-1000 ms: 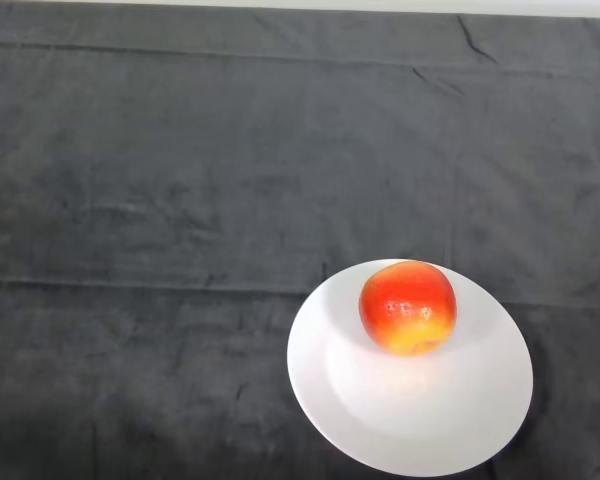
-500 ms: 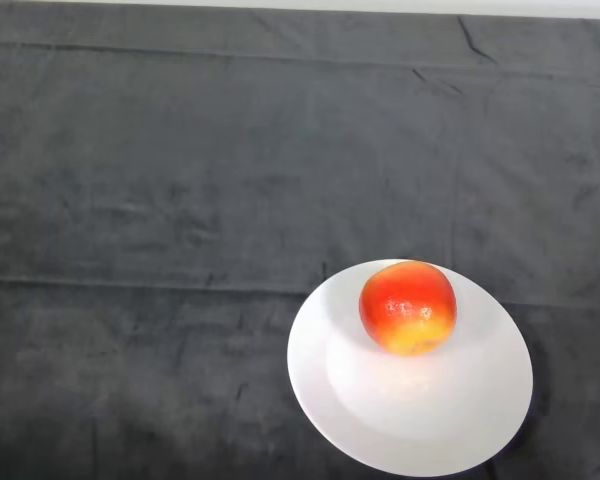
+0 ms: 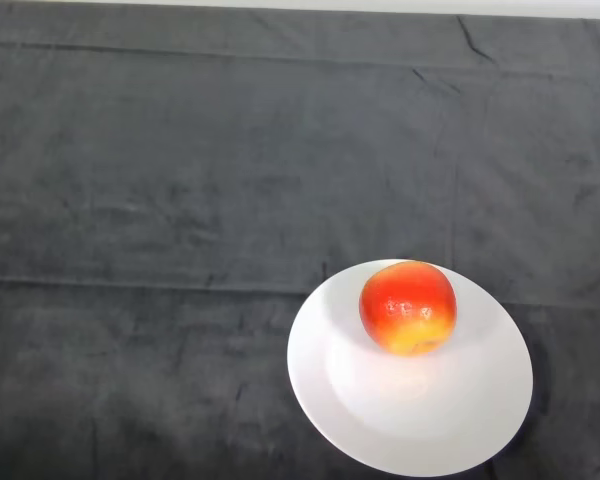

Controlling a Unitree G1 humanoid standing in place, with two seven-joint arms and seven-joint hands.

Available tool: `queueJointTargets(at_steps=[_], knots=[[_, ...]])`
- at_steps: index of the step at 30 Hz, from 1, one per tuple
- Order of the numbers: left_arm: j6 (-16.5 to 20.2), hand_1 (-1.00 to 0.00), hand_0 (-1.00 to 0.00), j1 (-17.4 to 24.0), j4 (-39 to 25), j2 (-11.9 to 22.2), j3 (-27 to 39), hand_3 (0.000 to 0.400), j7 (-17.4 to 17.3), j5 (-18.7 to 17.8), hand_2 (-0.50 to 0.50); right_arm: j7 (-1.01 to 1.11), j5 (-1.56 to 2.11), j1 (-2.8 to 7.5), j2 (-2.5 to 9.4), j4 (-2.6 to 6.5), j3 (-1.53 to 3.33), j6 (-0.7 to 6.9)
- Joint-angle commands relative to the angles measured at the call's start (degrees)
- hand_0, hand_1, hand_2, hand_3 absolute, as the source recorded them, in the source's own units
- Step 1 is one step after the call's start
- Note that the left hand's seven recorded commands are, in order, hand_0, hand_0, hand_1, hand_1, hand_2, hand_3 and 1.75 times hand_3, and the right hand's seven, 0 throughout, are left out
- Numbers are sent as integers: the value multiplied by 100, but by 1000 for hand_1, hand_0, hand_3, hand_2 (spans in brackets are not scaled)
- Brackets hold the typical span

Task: Move the apple to the plate

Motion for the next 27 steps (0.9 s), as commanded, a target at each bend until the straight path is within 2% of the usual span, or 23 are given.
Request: queueJointTargets(at_steps=[1, 27], knots=[[92, 0, 0, 92, -59, 95, 86, 0, 41, -55, 0, 11, 25, 148, -18, 165, -45, -43], [136, 0, 0, 131, -133, 69, 173, 0, 38, 17, 0, 11, 28, 149, -19, 164, -43, -43]])
